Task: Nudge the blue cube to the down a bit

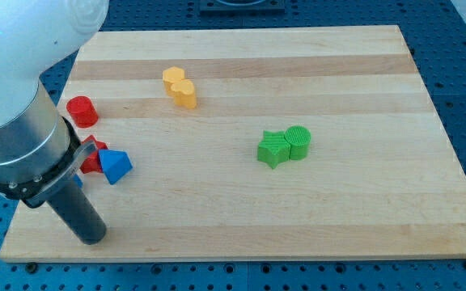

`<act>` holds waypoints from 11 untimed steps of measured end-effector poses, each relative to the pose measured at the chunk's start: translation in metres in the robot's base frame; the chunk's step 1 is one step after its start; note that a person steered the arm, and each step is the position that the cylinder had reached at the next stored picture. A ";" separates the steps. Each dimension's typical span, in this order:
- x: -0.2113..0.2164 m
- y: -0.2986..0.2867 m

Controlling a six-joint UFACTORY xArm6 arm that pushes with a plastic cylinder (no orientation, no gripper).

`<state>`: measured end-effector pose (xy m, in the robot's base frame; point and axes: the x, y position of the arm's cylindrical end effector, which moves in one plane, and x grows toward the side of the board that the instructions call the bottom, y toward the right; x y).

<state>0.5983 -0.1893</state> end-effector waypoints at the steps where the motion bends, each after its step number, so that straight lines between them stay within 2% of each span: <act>1: 0.000 -0.021; 3: -0.007 -0.044; 4: 0.008 -0.086; 5: 0.000 -0.115; 6: 0.000 -0.115; 11: -0.103 -0.102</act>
